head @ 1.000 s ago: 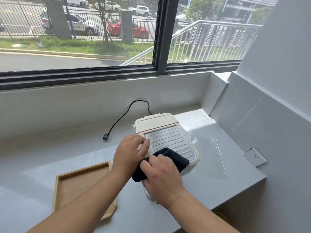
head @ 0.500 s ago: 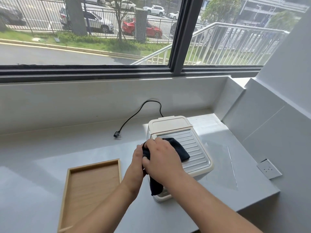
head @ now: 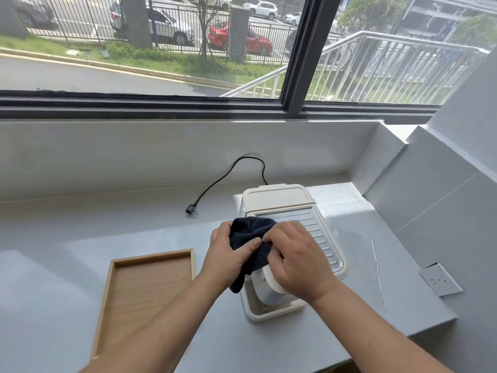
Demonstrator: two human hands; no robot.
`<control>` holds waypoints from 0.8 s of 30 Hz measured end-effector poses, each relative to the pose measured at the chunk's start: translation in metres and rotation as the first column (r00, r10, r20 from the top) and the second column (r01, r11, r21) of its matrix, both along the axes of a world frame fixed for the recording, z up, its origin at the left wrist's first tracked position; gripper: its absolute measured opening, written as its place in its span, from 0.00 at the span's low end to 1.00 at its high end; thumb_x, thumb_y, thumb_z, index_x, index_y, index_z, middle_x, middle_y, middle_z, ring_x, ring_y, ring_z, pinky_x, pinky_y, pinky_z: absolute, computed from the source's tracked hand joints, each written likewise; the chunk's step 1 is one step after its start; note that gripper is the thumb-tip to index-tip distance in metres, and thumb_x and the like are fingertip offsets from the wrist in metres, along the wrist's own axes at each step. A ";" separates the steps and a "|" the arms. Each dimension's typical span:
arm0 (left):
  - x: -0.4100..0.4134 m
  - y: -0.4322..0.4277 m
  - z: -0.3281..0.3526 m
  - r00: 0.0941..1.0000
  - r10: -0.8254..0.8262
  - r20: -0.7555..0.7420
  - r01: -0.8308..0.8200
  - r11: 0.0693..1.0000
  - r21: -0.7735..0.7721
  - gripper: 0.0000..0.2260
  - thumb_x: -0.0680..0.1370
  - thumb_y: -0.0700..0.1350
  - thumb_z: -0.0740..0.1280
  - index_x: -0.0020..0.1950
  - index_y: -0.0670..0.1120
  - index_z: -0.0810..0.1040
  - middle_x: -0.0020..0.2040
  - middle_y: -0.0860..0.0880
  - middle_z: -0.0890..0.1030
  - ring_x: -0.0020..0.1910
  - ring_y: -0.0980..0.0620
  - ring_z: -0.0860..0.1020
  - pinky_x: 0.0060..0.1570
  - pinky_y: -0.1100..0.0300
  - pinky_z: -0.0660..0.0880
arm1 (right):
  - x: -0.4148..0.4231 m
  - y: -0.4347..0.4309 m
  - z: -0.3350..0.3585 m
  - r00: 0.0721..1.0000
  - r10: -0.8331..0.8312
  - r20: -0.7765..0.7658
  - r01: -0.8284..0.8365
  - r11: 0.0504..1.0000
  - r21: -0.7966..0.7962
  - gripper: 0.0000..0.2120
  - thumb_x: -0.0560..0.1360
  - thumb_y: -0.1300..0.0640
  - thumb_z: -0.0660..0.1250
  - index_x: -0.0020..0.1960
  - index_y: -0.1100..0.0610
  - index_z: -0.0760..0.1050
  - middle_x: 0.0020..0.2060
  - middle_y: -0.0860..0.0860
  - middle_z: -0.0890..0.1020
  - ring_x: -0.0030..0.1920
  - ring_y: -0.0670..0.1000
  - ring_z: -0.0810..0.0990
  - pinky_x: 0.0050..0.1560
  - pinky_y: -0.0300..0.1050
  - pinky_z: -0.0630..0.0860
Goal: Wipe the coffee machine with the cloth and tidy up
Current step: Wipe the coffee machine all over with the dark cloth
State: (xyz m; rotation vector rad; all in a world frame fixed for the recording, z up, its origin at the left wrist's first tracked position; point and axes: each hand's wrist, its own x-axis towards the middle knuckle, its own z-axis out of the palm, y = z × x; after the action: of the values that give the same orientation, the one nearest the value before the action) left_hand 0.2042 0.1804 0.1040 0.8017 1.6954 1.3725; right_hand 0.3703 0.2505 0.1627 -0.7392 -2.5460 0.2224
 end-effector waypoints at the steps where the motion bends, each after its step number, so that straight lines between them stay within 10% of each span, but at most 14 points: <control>1: -0.001 0.003 0.001 0.999 0.010 -0.047 -0.010 1.000 -0.006 0.21 0.73 0.56 0.79 0.63 0.58 0.76 0.63 0.51 0.74 0.59 0.51 0.80 0.62 0.47 0.79 | 0.005 0.005 -0.001 0.999 -0.034 -0.001 0.034 0.999 -0.012 0.11 0.73 0.62 0.63 0.52 0.59 0.81 0.49 0.54 0.81 0.50 0.58 0.77 0.55 0.53 0.76; 7: -0.008 0.014 0.001 0.995 0.067 0.072 -0.074 0.992 0.098 0.13 0.75 0.50 0.76 0.58 0.57 0.80 0.59 0.45 0.82 0.48 0.47 0.85 0.40 0.57 0.84 | 0.015 0.016 -0.001 0.955 -0.187 0.229 0.231 0.956 -0.180 0.24 0.79 0.44 0.60 0.72 0.49 0.74 0.69 0.49 0.75 0.71 0.53 0.68 0.74 0.53 0.66; 11: -0.014 0.024 -0.006 0.983 0.137 0.121 -0.149 0.984 0.102 0.15 0.80 0.41 0.73 0.62 0.55 0.74 0.60 0.49 0.84 0.58 0.50 0.83 0.61 0.49 0.79 | 0.014 0.014 -0.001 0.954 -0.185 0.237 0.229 0.957 -0.177 0.26 0.81 0.43 0.57 0.76 0.51 0.71 0.71 0.48 0.75 0.73 0.53 0.68 0.75 0.53 0.65; 17: -0.026 0.050 -0.015 0.961 0.185 0.207 -0.202 0.977 0.062 0.07 0.82 0.45 0.70 0.56 0.58 0.82 0.54 0.49 0.86 0.50 0.46 0.84 0.39 0.57 0.81 | 0.014 0.014 -0.003 0.951 -0.201 0.236 0.244 0.955 -0.170 0.22 0.79 0.42 0.58 0.69 0.48 0.76 0.69 0.48 0.75 0.72 0.53 0.68 0.73 0.50 0.65; 21: -0.037 0.072 -0.018 0.981 0.188 0.047 -0.190 0.981 0.039 0.08 0.81 0.43 0.71 0.58 0.51 0.85 0.59 0.34 0.81 0.60 0.32 0.80 0.62 0.30 0.77 | 0.015 0.016 -0.004 0.952 -0.206 0.225 0.246 0.956 -0.162 0.22 0.78 0.42 0.59 0.68 0.49 0.77 0.68 0.48 0.76 0.71 0.53 0.69 0.72 0.49 0.65; 24: -0.042 0.080 -0.018 0.982 0.186 0.039 -0.187 0.981 0.052 0.10 0.81 0.42 0.68 0.58 0.52 0.86 0.58 0.36 0.83 0.53 0.38 0.82 0.59 0.33 0.79 | 0.014 0.016 -0.004 0.952 -0.208 0.222 0.246 0.956 -0.159 0.21 0.78 0.44 0.61 0.67 0.49 0.77 0.67 0.48 0.77 0.70 0.53 0.69 0.71 0.49 0.65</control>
State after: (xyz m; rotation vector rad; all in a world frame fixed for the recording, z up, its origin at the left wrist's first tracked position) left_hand 0.1623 0.2608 0.0855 0.6591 1.7484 1.5571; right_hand 0.3842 0.2665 0.1586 -1.1755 -2.6240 0.3231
